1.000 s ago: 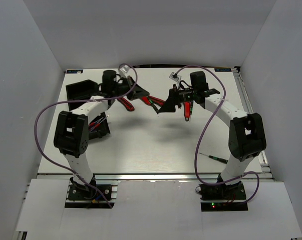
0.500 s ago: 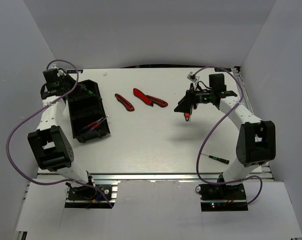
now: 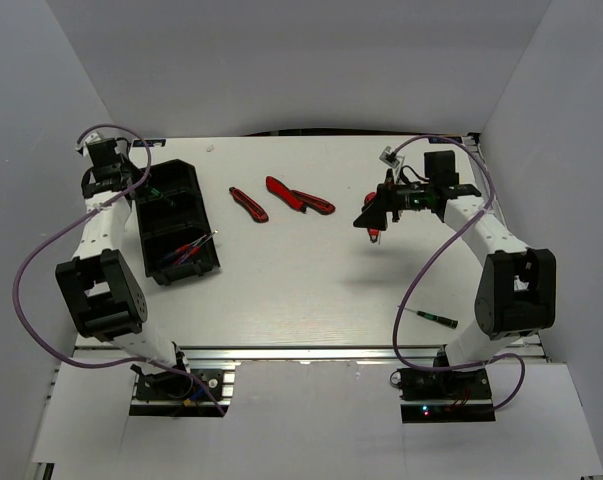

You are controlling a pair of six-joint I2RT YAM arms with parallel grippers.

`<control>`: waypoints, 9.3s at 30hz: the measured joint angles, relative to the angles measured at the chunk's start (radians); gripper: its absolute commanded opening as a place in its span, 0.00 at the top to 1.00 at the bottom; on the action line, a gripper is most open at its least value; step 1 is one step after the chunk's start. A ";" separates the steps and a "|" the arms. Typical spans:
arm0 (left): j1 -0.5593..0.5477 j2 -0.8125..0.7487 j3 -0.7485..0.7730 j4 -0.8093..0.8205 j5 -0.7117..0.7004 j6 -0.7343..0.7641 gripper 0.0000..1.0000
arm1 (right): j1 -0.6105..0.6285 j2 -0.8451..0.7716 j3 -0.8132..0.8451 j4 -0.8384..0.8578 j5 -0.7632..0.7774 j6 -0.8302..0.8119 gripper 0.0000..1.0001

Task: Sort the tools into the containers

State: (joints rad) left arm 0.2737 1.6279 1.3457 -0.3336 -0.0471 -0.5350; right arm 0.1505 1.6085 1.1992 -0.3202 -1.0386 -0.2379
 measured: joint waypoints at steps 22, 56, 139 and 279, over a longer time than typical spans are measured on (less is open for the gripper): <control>0.032 -0.018 -0.064 -0.058 -0.003 -0.023 0.07 | -0.045 -0.013 -0.005 -0.060 0.308 -0.008 0.12; -0.053 -0.304 -0.358 0.183 0.672 -0.211 0.02 | 0.048 0.430 0.251 0.033 1.093 0.246 0.44; -0.773 0.322 0.030 0.552 0.869 -0.499 0.69 | 0.121 0.090 -0.007 0.509 0.291 0.898 1.00; -0.301 -0.114 -0.211 0.379 0.922 -0.422 0.23 | 0.152 -0.055 -0.200 -0.512 0.827 -0.579 1.00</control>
State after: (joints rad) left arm -0.0269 1.5139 1.1347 0.0456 0.8745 -0.9573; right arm 0.3027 1.5539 0.9997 -0.8322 -0.2119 -0.8173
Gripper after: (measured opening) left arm 0.769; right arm 0.177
